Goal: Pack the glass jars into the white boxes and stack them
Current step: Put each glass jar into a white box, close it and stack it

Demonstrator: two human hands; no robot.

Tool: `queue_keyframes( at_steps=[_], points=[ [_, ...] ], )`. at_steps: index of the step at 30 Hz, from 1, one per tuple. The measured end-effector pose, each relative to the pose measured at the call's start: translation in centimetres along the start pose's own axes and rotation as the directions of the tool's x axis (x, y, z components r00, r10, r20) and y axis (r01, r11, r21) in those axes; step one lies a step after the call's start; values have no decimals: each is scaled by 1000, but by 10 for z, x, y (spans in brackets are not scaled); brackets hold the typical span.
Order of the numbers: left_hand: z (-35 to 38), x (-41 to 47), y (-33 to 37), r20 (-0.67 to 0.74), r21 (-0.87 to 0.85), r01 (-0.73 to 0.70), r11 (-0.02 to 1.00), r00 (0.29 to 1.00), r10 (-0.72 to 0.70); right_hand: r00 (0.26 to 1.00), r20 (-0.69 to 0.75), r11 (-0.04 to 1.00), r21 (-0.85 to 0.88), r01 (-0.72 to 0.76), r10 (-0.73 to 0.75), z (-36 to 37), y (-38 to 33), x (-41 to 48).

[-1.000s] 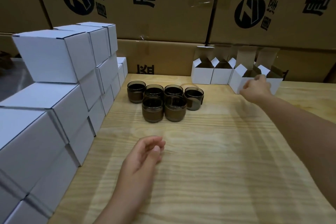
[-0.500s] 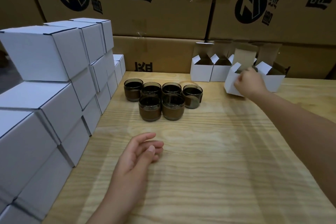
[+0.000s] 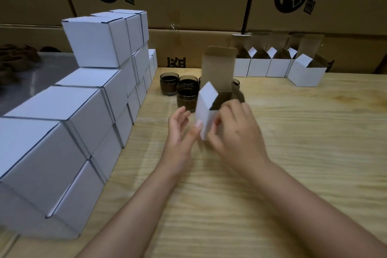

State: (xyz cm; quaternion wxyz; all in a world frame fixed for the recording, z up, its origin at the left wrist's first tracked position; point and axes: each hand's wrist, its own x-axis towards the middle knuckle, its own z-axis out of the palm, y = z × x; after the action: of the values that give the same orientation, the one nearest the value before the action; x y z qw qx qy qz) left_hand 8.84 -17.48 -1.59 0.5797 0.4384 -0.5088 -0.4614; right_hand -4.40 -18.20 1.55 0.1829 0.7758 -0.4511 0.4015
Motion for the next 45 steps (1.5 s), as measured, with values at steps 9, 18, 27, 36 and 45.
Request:
queue_keyframes(
  at_steps=[9,18,27,36,45],
  points=[
    [2,0,-4,11,57,-14,998,1000,14,999,-34,988,154,3,2,1,-24,-26],
    [0,2,-9,62,155,-11,988,998,2,867,78,667,605,-434,493,10,24,-6],
    [-1,2,-7,82,137,-26,990,996,15,682,383,243,734,-634,623,22,43,-15],
    [5,-2,-2,-35,137,-8,991,999,13,744,496,224,743,-630,447,29,40,-19],
    [-1,3,-4,-214,-36,91,995,972,-97,776,479,273,747,-606,410,29,39,-19]
  ],
)
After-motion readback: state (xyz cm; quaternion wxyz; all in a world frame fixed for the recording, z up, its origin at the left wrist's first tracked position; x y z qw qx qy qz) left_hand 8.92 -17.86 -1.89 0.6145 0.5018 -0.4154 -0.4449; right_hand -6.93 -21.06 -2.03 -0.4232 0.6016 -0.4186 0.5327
